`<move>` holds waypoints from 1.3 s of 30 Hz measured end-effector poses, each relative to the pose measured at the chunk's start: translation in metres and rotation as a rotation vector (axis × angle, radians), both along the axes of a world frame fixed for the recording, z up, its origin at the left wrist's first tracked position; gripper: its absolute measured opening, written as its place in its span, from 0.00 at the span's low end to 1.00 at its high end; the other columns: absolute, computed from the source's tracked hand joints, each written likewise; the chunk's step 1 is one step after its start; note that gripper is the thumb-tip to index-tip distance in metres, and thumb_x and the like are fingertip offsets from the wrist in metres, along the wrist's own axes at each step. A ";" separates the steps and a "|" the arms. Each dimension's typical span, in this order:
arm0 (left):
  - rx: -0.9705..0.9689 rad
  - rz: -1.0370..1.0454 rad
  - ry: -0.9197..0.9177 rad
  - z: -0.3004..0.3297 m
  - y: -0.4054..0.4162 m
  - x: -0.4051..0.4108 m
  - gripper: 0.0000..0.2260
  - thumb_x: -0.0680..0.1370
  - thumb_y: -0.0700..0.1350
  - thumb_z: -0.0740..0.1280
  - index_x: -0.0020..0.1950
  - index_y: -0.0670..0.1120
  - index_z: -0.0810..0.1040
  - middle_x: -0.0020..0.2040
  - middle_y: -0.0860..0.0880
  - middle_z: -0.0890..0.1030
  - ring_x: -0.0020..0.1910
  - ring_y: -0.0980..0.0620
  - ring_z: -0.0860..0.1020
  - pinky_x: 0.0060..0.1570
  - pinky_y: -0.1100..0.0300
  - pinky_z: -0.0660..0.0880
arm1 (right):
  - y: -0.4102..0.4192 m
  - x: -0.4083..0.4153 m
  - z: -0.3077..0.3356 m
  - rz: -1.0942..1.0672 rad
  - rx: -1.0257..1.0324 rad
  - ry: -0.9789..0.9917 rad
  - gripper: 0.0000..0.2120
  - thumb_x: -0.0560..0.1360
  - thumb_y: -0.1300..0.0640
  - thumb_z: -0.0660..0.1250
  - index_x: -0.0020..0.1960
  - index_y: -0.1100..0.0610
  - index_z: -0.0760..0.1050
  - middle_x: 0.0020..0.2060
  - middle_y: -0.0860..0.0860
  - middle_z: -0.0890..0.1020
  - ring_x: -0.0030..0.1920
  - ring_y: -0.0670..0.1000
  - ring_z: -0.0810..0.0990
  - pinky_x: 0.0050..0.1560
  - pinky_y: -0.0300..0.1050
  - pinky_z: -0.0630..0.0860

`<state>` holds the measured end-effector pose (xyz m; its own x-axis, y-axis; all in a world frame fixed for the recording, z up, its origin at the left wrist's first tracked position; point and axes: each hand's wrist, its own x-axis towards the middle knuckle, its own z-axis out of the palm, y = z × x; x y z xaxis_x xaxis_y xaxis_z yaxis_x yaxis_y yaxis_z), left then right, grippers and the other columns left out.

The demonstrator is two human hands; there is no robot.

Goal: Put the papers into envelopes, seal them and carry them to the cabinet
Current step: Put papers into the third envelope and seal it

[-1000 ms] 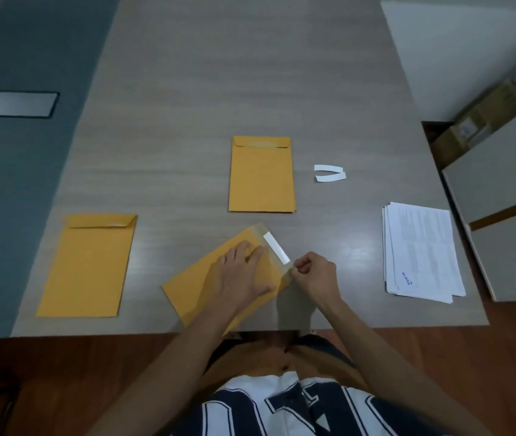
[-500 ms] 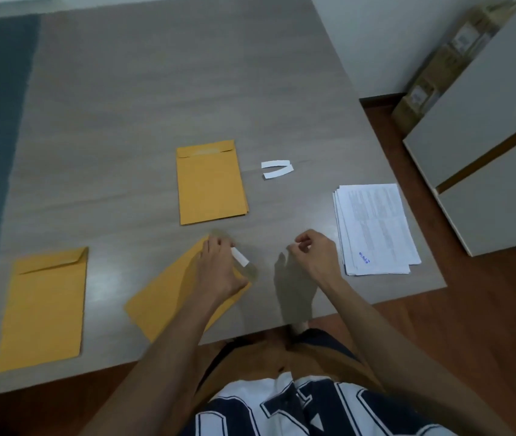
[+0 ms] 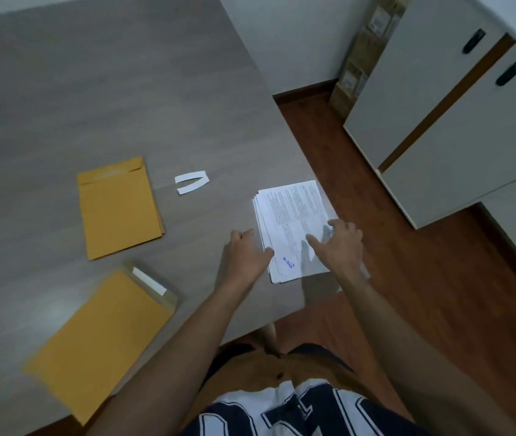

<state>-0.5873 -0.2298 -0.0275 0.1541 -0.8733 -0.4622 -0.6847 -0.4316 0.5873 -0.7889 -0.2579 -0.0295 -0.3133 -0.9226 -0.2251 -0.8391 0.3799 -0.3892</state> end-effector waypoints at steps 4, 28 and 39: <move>-0.006 0.067 0.012 0.002 -0.013 -0.023 0.10 0.71 0.55 0.66 0.50 0.54 0.75 0.52 0.51 0.69 0.53 0.49 0.74 0.53 0.53 0.76 | -0.006 -0.007 -0.005 0.069 0.024 0.023 0.34 0.66 0.38 0.74 0.64 0.55 0.70 0.60 0.55 0.72 0.60 0.55 0.70 0.59 0.51 0.72; 0.116 0.419 0.114 -0.026 -0.045 -0.039 0.18 0.59 0.63 0.65 0.43 0.55 0.73 0.46 0.57 0.82 0.42 0.52 0.83 0.45 0.47 0.82 | -0.009 -0.011 -0.014 0.094 -0.014 0.040 0.35 0.65 0.36 0.74 0.64 0.54 0.69 0.60 0.53 0.73 0.57 0.51 0.72 0.58 0.47 0.73; -0.081 0.268 -0.075 -0.005 -0.023 -0.057 0.15 0.75 0.53 0.70 0.55 0.54 0.66 0.55 0.54 0.77 0.45 0.52 0.80 0.42 0.52 0.81 | -0.008 -0.011 -0.017 0.090 -0.022 0.047 0.36 0.65 0.34 0.73 0.65 0.53 0.69 0.60 0.52 0.73 0.58 0.51 0.71 0.58 0.46 0.73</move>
<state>-0.6440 -0.2528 -0.0321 0.4153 -0.8306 -0.3709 -0.5959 -0.5565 0.5790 -0.7995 -0.2656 -0.0468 -0.2391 -0.9520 -0.1912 -0.8871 0.2943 -0.3557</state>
